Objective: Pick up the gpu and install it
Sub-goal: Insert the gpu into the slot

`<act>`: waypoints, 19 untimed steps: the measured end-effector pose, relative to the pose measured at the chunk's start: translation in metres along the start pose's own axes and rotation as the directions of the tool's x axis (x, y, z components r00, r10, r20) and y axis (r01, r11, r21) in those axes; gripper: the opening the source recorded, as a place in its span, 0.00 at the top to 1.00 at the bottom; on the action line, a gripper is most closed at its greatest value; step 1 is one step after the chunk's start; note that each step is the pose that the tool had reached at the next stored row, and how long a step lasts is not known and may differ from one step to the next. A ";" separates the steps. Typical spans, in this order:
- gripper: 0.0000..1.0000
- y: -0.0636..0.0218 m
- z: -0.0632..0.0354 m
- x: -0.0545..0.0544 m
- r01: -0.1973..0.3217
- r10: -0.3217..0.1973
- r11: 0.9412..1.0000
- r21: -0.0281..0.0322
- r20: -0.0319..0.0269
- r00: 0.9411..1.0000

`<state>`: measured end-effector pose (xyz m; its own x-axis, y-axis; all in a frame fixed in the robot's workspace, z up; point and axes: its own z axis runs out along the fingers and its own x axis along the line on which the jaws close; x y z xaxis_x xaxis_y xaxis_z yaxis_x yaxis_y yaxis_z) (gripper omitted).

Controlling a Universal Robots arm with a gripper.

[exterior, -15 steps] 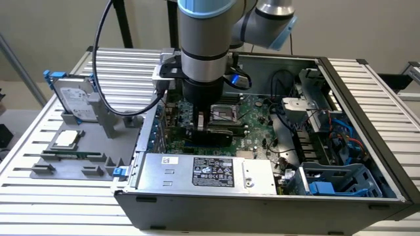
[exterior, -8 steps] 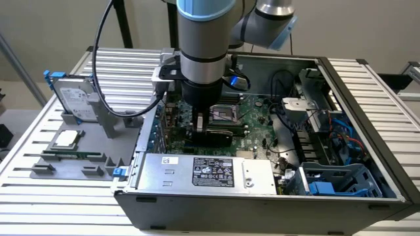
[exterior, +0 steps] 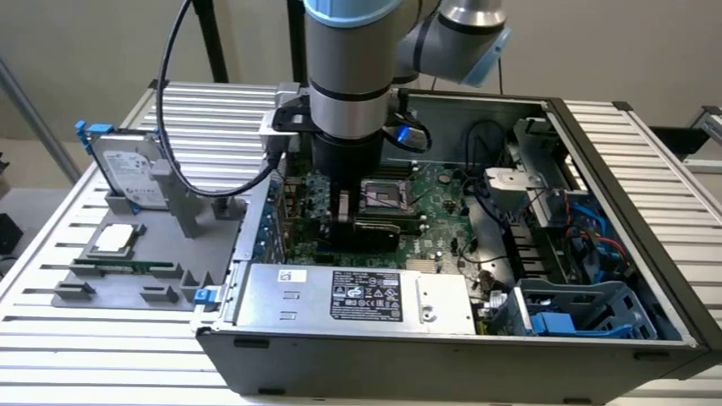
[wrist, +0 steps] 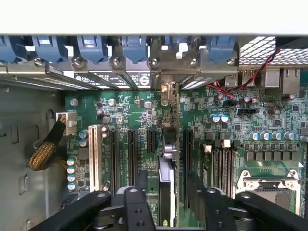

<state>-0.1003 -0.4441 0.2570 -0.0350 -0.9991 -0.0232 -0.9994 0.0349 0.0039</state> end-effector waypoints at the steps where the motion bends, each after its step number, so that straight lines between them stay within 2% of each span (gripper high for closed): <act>1: 0.00 0.0000 -0.0042 0.000 0.000 0.000 1.000 0.000 0.000 1.000; 9: 0.00 0.0001 -0.0359 -0.001 0.000 0.000 1.000 0.000 0.000 1.000; 15: 0.00 0.0002 -0.0430 -0.001 0.000 0.000 1.000 0.000 0.000 1.000; 16: 1.00 0.0002 -0.0441 -0.001 0.000 0.000 1.000 0.000 0.000 1.000; 19: 1.00 0.0002 -0.0449 -0.001 0.000 0.000 1.000 0.000 0.000 1.000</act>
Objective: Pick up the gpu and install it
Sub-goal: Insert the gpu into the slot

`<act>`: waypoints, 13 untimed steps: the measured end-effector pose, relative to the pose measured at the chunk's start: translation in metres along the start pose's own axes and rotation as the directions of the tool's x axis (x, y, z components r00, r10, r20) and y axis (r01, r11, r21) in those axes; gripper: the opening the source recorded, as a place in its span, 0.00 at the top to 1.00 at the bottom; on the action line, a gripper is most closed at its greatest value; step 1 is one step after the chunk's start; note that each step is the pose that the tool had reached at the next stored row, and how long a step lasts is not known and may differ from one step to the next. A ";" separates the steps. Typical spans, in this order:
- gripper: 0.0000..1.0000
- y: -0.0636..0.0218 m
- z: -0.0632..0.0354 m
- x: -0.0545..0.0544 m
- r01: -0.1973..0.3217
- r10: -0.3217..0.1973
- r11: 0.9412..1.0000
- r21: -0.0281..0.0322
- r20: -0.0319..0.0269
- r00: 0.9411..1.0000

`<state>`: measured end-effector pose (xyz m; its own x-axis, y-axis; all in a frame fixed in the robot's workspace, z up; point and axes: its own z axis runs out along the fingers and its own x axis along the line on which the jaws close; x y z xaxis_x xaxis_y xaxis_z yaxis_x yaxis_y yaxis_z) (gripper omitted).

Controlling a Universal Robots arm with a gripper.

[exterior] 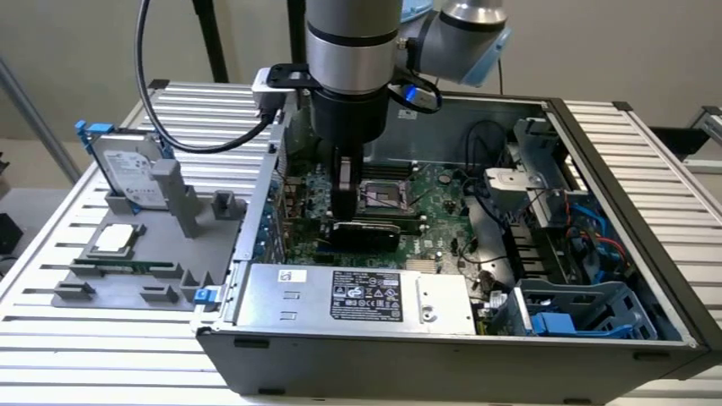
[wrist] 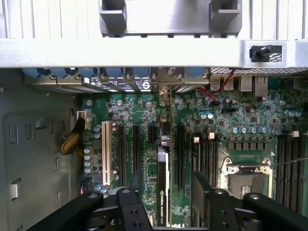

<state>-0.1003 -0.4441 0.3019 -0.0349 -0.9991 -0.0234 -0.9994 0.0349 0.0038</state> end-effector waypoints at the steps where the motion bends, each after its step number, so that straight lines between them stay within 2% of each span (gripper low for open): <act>1: 1.00 0.0000 -0.0001 0.000 0.000 0.000 1.000 0.000 0.000 1.000; 13: 1.00 0.0000 -0.0002 0.000 0.000 0.000 1.000 0.000 0.000 1.000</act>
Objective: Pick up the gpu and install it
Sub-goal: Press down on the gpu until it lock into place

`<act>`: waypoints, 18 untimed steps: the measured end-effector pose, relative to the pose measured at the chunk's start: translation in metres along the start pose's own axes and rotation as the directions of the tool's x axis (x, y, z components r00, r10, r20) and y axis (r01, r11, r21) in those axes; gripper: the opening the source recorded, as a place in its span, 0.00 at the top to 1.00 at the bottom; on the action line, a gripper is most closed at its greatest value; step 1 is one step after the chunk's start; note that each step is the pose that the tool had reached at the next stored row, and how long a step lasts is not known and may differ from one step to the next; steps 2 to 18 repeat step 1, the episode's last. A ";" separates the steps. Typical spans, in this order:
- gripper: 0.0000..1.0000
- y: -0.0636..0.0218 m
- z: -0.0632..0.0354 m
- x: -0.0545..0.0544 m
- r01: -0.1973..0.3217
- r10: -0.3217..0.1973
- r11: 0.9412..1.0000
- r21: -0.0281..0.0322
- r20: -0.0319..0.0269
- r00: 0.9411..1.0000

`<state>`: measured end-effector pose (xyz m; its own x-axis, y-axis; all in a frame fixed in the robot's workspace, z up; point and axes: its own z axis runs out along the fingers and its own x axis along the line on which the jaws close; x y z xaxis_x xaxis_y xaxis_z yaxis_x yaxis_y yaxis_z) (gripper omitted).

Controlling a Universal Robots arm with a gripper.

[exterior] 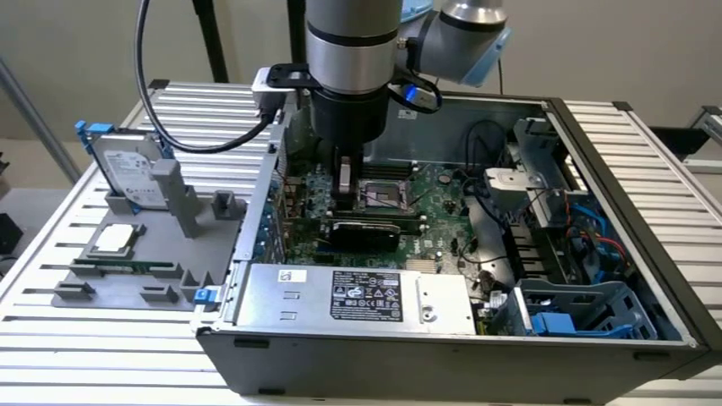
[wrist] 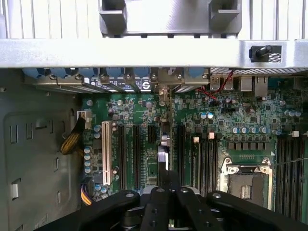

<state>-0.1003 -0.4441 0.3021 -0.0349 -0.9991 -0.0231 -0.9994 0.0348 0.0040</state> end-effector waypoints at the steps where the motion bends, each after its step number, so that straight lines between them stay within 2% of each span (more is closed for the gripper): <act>1: 1.00 0.0000 0.0000 0.000 0.000 0.000 1.000 0.000 0.000 1.000; 18: 1.00 0.0000 0.0000 0.000 0.000 0.000 1.000 0.000 0.000 1.000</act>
